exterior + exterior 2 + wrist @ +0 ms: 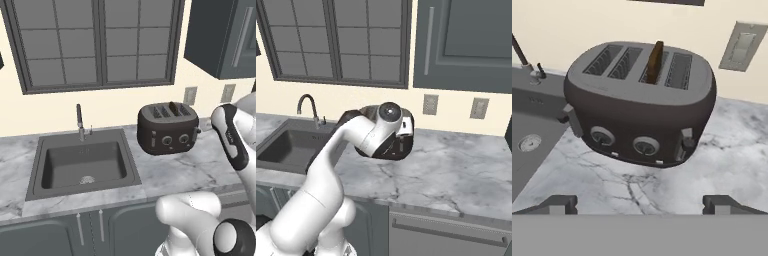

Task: Start the toaster. Once the lever pops up, take the bread to the plate on the dining counter.

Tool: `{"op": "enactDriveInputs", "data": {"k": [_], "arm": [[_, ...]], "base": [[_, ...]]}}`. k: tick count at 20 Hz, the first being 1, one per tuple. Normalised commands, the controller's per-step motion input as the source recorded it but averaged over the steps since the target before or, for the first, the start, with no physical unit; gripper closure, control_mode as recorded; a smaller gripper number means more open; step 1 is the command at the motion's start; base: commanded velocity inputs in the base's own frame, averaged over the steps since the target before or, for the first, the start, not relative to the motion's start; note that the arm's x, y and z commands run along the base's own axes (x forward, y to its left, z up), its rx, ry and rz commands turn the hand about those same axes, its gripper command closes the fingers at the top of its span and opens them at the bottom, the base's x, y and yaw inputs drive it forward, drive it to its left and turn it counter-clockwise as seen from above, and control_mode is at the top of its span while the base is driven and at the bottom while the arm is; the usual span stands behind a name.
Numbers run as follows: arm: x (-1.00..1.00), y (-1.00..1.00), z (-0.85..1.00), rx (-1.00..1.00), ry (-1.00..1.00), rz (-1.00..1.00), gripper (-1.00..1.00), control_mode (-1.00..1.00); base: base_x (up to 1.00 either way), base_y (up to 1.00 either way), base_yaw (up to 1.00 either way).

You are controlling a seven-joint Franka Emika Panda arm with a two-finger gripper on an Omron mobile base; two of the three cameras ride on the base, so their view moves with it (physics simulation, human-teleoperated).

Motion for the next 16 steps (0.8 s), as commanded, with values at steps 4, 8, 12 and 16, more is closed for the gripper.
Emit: {"op": "enactDriveInputs", "data": {"k": [4,8,12,16], "arm": [[0.37,0.0,-0.03,0.0,0.0,0.01,-1.0,-1.0],[0.3,0.0,0.0,0.0,0.04,0.0,-1.0,-1.0],[0.21,-0.01,0.0,0.01,0.11,0.0,-1.0,-1.0],[0.05,-0.08,0.0,0.02,0.08,0.0,-1.0,-1.0]], "base": [[0.0,0.0,0.0],[0.0,0.0,0.0],[0.0,0.0,0.0],[0.0,0.0,0.0]]}}
